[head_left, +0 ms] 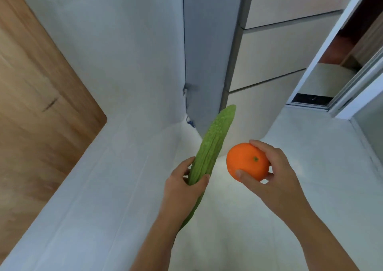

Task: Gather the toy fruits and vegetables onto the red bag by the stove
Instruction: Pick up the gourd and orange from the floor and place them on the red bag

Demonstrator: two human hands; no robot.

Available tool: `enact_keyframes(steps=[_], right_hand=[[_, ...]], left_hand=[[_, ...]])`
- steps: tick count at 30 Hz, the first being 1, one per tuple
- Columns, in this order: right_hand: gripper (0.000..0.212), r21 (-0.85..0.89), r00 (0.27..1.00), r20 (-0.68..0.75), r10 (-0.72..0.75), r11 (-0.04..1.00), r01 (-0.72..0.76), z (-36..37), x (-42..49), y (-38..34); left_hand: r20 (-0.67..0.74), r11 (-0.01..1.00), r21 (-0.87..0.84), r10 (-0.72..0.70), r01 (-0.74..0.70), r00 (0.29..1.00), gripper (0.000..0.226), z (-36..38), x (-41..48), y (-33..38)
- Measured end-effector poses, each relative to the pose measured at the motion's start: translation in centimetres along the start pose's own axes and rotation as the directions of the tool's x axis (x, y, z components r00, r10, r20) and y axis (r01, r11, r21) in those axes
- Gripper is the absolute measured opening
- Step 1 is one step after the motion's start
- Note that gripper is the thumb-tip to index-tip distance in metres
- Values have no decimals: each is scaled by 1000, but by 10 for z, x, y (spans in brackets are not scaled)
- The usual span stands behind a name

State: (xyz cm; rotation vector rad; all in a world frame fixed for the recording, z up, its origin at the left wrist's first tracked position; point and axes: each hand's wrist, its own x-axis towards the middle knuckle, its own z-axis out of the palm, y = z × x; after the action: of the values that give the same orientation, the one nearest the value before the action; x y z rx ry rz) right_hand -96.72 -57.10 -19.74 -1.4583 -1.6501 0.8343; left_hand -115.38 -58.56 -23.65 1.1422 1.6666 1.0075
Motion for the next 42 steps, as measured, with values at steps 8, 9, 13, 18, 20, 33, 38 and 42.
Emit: enact_keyframes(steps=[8,9,13,18,20,33,38,42], right_hand=[[62,-25,984,-162,74,997,-79,-21,-4,5],[62,-23,980,-185,81,996,-86,-26,-5,7],[62,-21,954,-274,117,992,-128,-46,-15,19],[62,15,919,-359,164,985,-170,-79,-32,41],[62,29,903,-387,186,981,-190,-98,-38,51],[59,119,724,-633,274,958,-259,-282,-54,150],[57,158,594,-740,315,940,-302,-351,-70,187],[57,179,530,-776,343,925,-335,-389,-89,211]], left_hand=[[181,995,40,82,-91,980,47,21,16,20],[200,994,40,91,-101,976,48,26,17,23],[281,991,47,111,-129,953,49,52,18,33],[380,982,61,144,-180,914,47,94,12,46],[413,978,65,153,-196,898,45,116,10,53],[620,920,52,275,-388,735,34,342,-4,147],[701,869,6,349,-495,622,38,438,-27,179],[736,865,-7,344,-501,583,39,495,-44,181]])
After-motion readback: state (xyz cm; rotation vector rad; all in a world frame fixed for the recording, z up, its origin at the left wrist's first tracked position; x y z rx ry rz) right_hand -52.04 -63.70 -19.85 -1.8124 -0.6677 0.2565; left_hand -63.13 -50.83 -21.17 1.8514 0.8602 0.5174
